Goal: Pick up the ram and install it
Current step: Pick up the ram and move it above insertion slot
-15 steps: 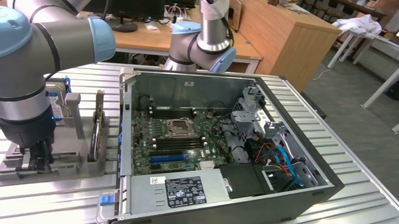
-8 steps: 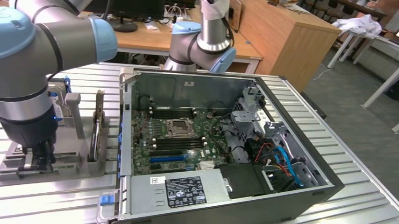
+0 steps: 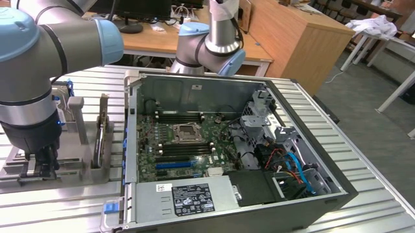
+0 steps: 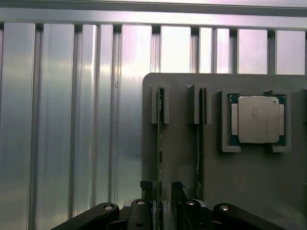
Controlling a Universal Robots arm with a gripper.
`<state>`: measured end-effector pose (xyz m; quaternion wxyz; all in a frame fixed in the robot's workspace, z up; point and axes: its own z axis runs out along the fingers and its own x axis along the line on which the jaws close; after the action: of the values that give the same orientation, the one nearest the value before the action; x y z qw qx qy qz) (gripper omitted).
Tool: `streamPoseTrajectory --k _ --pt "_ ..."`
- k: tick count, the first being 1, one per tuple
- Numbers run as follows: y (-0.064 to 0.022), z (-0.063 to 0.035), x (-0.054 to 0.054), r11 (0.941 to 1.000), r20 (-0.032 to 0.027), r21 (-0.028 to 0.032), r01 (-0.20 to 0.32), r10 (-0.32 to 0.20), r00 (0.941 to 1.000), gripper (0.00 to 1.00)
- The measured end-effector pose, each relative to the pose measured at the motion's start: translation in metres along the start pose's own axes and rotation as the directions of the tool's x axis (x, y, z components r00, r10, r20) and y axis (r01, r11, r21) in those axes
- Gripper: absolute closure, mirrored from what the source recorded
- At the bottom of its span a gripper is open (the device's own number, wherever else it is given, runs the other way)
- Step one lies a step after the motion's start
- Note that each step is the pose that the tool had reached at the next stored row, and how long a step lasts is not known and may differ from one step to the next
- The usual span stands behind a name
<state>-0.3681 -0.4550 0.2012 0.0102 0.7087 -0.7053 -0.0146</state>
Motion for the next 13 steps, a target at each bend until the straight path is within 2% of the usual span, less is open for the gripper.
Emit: streamPoseTrajectory --k 13 --pt "-0.0001 -0.0001 0.0028 1.0000 0.0000 0.0000 0.000 0.000 1.0000 0.71"
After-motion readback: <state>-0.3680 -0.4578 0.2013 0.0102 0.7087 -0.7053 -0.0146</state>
